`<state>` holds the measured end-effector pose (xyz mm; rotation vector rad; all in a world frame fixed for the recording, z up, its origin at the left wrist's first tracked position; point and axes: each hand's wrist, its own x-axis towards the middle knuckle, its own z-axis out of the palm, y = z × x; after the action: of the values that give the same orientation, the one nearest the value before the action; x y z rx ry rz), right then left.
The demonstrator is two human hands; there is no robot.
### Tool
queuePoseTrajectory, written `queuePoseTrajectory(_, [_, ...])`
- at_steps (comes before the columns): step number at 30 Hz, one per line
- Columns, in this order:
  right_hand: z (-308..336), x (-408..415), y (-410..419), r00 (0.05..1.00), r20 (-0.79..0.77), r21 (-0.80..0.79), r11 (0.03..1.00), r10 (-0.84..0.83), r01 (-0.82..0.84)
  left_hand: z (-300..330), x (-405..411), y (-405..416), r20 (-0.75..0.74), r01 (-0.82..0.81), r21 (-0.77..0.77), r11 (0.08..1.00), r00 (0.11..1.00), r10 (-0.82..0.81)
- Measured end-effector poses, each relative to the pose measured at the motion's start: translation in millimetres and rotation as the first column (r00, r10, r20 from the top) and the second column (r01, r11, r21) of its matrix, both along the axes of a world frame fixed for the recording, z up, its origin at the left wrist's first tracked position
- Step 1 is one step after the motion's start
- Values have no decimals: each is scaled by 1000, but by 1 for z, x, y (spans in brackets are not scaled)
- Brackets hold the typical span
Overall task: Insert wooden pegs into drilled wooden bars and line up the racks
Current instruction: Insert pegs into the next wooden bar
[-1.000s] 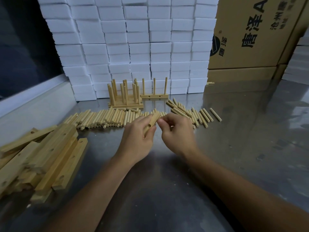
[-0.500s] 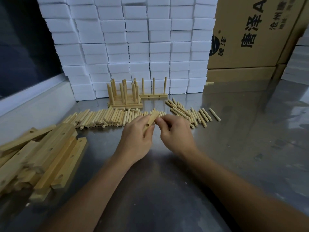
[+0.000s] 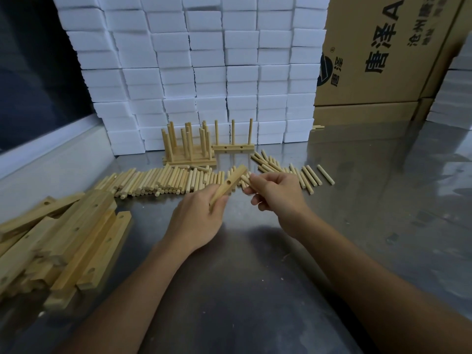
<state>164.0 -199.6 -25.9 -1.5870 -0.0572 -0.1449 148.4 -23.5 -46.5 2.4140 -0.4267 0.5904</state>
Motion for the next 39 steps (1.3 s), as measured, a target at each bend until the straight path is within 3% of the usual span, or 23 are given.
queuePoseTrajectory(2, [-3,4,-6,996,45,-66,995,-74,77,-2,3,0,-40,-40,-103,994,999,37])
queuePoseTrajectory(4, [-8,11,-14,964,156,-257,934,-213,248,0,6,-1,-112,-108,-278,955,991,79])
queuePoseTrajectory(7, [-14,18,-31,889,319,-574,679,-329,457,0,8,-1,-286,-216,-527,822,956,68])
queuePoseTrajectory(11, [-17,19,-40,917,301,-808,439,-263,392,1,9,-6,-406,-279,-704,652,913,-47])
queuePoseTrajectory(13, [-18,19,-39,941,233,-869,382,-244,315,3,9,-8,-444,-314,-782,538,887,-127])
queuePoseTrajectory(18, [-15,22,-40,905,323,-842,353,-276,408,7,9,-6,-468,-358,-839,411,859,-208])
queuePoseTrajectory(21, [-17,21,-40,937,210,-901,317,-279,296,9,9,-5,-471,-368,-850,378,851,-231])
queuePoseTrajectory(33, [-15,21,-36,965,116,-820,525,-237,228,9,9,-4,-452,-347,-871,348,844,-288])
queuePoseTrajectory(39, [-18,22,-26,995,72,-911,401,-73,95,7,8,-2,-413,-298,-888,349,852,-323])
